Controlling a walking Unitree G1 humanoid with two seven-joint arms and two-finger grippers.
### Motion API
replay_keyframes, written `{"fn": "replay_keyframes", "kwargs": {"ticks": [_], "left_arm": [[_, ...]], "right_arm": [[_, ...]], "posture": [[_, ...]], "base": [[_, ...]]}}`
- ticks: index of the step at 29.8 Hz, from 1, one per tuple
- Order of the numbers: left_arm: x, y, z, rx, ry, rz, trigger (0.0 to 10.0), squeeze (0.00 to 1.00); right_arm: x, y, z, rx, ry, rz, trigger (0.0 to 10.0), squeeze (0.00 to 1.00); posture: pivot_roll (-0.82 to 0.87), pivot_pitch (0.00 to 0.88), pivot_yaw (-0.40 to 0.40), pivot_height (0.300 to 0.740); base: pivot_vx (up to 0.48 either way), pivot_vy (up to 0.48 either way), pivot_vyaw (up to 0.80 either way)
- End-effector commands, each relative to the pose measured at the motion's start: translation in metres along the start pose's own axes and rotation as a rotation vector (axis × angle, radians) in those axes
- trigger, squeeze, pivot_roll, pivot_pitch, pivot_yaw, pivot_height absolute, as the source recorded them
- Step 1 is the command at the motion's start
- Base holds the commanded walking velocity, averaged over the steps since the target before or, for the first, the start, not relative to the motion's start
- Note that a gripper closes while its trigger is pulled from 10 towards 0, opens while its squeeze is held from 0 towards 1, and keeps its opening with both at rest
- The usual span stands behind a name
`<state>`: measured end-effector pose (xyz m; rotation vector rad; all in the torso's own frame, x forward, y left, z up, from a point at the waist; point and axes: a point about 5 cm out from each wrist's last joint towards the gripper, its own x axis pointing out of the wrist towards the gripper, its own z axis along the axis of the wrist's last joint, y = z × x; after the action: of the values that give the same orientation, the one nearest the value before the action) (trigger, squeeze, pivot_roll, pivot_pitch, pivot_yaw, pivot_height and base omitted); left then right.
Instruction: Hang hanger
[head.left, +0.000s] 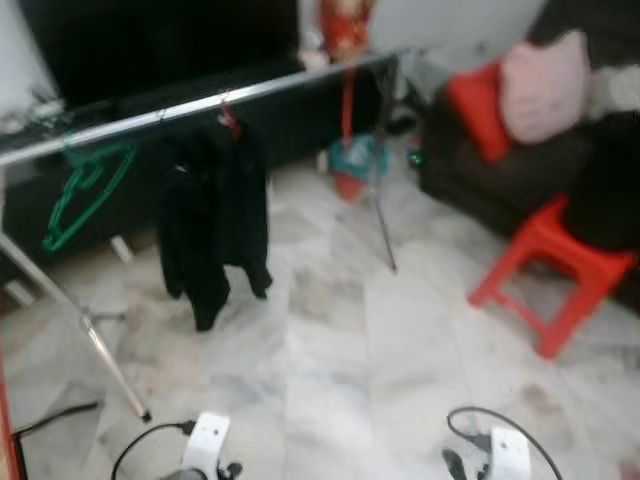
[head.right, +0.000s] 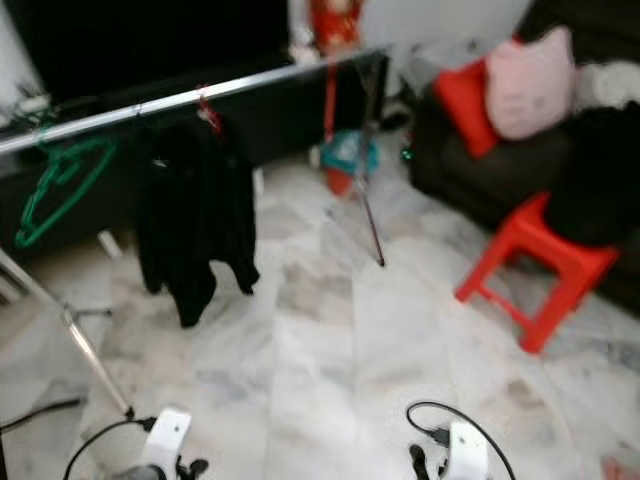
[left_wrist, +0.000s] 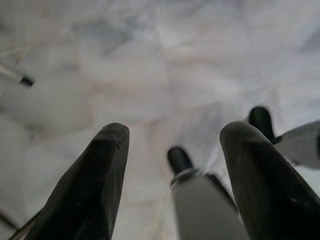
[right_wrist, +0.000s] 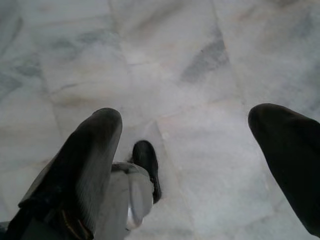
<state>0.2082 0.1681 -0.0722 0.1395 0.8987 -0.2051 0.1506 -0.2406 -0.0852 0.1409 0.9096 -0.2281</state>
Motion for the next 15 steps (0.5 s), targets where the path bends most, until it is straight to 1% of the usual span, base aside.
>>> {"fn": "replay_keyframes", "kwargs": {"ticks": [1,8,11,14,15], "left_arm": [[-0.0031,0.0072,-0.0113,-0.021,0.034,0.024,10.0,0.0],[-0.0032,0.0071,-0.0114,-0.036,0.031,0.023,10.0,0.0],[-0.0031,0.0067,-0.0114,-0.045,0.029,0.022,10.0,0.0],[-0.0031,0.0067,-0.0113,-0.049,0.028,0.023,10.0,0.0],[-0.0031,0.0065,-0.0114,-0.054,0.027,0.024,10.0,0.0]], "right_arm": [[0.002,0.0062,0.0067,0.01,-0.032,0.016,10.0,0.0],[0.002,0.0065,0.0066,0.013,-0.031,0.019,10.0,0.0],[0.0022,0.0061,0.0075,-0.017,-0.029,0.021,10.0,0.0],[0.0022,0.006,0.0081,-0.028,-0.031,0.022,10.0,0.0],[0.0022,0.006,0.0088,-0.036,-0.037,0.025,10.0,0.0]], "posture": [[-0.07,0.0,0.046,0.74],[-0.08,0.0,0.047,0.74],[-0.07,0.0,0.045,0.74],[-0.08,0.0,0.046,0.74],[-0.07,0.0,0.044,0.74]], "base": [[0.0,0.0,0.0],[0.0,0.0,0.0],[0.0,0.0,0.0],[0.0,0.0,0.0],[0.266,0.0,0.63]]}}
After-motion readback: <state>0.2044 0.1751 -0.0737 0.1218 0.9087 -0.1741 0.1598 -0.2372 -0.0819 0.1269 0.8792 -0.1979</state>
